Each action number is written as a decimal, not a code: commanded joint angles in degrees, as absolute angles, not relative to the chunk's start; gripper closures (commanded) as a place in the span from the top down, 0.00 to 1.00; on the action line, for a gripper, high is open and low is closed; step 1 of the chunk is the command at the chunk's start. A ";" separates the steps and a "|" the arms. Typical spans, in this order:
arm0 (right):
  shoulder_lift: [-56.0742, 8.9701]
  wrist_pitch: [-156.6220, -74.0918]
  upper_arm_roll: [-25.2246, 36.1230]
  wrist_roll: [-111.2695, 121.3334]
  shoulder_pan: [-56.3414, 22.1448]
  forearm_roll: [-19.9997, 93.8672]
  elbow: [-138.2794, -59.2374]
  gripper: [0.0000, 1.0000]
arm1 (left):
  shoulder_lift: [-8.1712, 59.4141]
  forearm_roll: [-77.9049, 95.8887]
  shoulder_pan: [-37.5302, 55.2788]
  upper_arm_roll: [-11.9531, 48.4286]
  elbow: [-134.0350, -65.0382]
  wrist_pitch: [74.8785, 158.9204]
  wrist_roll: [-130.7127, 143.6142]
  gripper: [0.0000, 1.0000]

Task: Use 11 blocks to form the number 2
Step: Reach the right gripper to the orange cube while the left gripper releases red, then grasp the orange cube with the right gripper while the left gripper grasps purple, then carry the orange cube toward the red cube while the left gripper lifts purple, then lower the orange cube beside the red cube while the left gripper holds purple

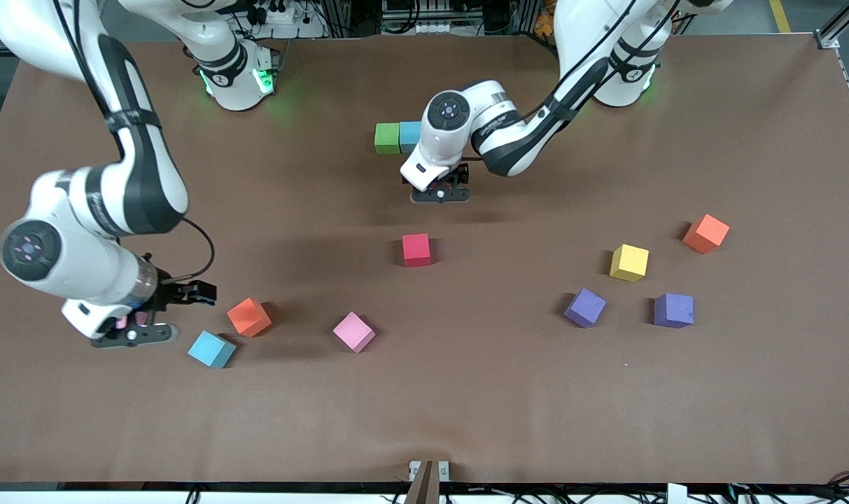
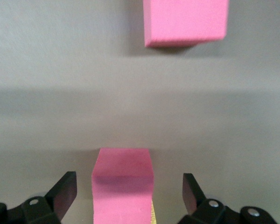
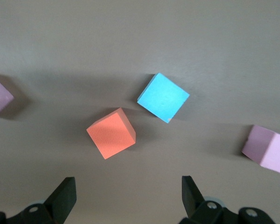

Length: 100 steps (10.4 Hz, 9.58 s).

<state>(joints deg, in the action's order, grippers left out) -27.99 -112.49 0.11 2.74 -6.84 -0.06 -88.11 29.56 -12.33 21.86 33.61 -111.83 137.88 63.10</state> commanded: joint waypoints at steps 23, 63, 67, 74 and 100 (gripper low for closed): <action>-39.02 -127.53 -2.46 13.89 -8.09 -0.26 -92.55 1.00 | 36.56 -18.45 -11.34 29.36 -98.17 133.15 -9.40 1.00; -19.42 -131.47 -2.37 27.77 -47.54 -3.08 -116.19 0.38 | 27.16 -24.08 -9.05 39.81 -99.93 121.29 11.51 0.04; -22.24 -135.35 -2.37 26.98 -51.76 -2.55 -116.10 0.38 | 26.72 -24.08 -9.05 40.17 -100.02 121.11 10.81 0.00; -22.94 -135.79 -2.37 26.37 -52.38 -1.32 -117.69 0.37 | 27.25 -22.76 -8.88 40.87 -100.02 120.85 10.90 0.00; -27.77 -139.66 -2.37 25.14 -55.02 -1.49 -115.22 0.82 | 27.25 -22.76 -8.44 40.96 -99.93 117.86 11.60 0.01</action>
